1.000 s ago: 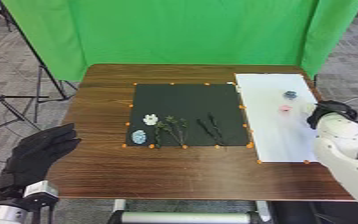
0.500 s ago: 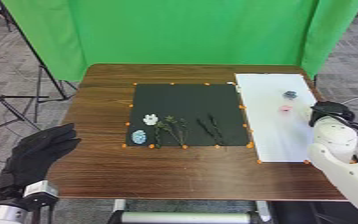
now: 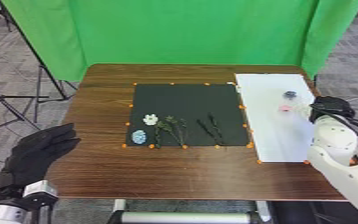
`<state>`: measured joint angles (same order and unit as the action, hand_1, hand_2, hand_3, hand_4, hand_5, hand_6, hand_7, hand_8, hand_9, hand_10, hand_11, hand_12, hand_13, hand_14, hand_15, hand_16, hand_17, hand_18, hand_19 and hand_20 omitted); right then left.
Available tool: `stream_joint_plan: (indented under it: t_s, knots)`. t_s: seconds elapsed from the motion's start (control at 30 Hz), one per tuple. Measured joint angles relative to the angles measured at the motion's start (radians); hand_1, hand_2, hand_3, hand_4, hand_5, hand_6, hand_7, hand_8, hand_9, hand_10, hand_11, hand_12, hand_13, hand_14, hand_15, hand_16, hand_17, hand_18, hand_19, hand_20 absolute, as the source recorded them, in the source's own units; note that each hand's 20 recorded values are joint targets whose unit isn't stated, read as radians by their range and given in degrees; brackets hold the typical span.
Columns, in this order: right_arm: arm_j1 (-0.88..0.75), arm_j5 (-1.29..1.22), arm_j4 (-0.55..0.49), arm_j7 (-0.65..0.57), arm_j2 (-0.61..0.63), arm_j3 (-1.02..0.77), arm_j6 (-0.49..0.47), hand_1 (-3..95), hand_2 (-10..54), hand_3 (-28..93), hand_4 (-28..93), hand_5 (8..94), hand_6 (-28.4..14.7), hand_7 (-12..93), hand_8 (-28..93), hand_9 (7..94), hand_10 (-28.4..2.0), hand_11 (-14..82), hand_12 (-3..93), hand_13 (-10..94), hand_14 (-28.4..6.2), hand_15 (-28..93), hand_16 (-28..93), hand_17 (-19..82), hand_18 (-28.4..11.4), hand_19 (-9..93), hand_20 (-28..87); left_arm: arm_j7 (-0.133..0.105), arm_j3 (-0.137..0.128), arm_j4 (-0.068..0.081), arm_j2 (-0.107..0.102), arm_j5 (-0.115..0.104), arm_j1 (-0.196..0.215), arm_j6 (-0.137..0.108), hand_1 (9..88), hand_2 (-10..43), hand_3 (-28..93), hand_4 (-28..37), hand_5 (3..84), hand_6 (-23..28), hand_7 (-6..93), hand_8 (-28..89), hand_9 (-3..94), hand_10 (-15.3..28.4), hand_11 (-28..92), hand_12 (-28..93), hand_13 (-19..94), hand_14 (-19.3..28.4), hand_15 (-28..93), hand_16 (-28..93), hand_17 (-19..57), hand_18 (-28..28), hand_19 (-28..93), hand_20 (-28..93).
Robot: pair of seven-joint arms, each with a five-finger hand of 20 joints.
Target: Arrange flowers
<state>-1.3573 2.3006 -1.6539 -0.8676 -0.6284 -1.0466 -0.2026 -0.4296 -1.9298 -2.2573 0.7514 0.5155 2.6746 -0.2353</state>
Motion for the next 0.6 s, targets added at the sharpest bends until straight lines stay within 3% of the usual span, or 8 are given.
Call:
stream_joint_plan:
  t_s: [0.3,0.6]
  knots:
    - [0.08,0.013,-0.116,0.045,0.012,0.049,0.034,60.7,-9.5,76,-28,80.1,-2.1,26,8,91.4,-8.4,11.5,37.8,83,-3.8,72,22,60,-15.2,93,37,0.0,-0.017,-0.004,0.001,0.0,0.02,-0.001,28.1,4.3,82,-14.9,48.5,13.9,17.7,-10,39.5,22.3,33,10,27,28.4,63,-14,-9.0,24.3,60,12]
    - [0.234,0.013,-0.182,0.146,-0.05,0.214,0.075,60.4,-9.5,76,-28,80.2,-2.2,26,8,91.5,-8.5,11.5,38.0,83,-3.9,72,23,60,-15.3,93,38,0.004,-0.023,-0.006,0.002,0.001,0.02,-0.001,28.0,4.2,82,-14.9,48.6,13.9,17.9,-10,39.5,22.3,33,10,27,28.4,63,-14,-9.1,24.3,60,12]
